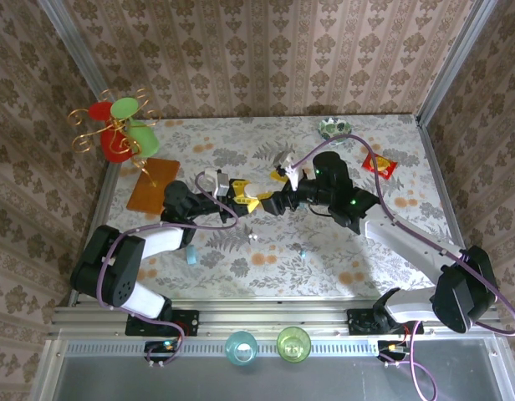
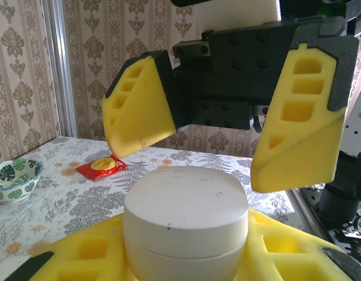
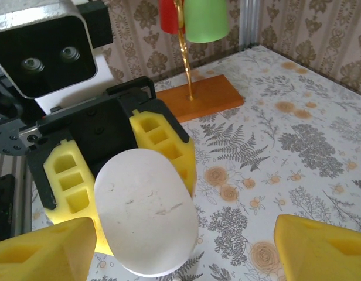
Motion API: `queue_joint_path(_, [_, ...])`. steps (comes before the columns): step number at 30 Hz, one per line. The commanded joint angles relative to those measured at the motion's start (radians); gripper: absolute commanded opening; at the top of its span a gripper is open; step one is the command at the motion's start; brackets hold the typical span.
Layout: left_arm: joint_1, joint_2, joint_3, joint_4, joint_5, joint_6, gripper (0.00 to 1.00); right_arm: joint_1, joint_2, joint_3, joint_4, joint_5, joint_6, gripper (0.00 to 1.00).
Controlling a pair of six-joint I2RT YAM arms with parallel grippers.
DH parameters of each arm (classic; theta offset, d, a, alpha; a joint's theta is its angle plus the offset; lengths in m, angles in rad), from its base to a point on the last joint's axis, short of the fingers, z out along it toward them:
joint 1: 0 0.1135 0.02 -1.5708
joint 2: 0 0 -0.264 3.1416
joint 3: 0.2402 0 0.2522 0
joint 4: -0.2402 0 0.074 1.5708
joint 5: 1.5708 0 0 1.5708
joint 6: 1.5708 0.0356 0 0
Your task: Insert the wireless bluetooth earbuds into the charging case
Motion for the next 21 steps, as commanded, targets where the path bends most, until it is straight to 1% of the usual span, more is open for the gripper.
queue_joint_path(1, [0.0, -0.023, 0.024, 0.038, 0.028, -0.026, 0.28, 0.003, 0.022, 0.003, 0.012, -0.048, -0.047, 0.81])
queue_joint_path(4, [-0.001, -0.02, 0.023, 0.037, 0.027, -0.026, 0.28, 0.003, 0.036, 0.013, -0.014, -0.02, -0.071, 0.81])
queue_joint_path(8, [-0.004, -0.023, 0.025, 0.037, 0.041, -0.029, 0.28, 0.001, 0.042, 0.011, 0.011, 0.099, -0.052, 0.8])
queue_joint_path(11, [-0.004, -0.021, 0.025, 0.038, 0.049, -0.028, 0.28, -0.003, 0.037, 0.01, 0.046, 0.154, -0.028, 0.8])
queue_joint_path(15, [-0.005, -0.017, 0.025, 0.037, 0.057, -0.025, 0.27, -0.015, 0.032, 0.014, 0.078, 0.173, -0.002, 0.79])
queue_joint_path(21, [-0.004, -0.014, 0.021, 0.037, 0.057, -0.014, 0.28, -0.026, 0.038, 0.024, 0.095, 0.161, 0.016, 0.78])
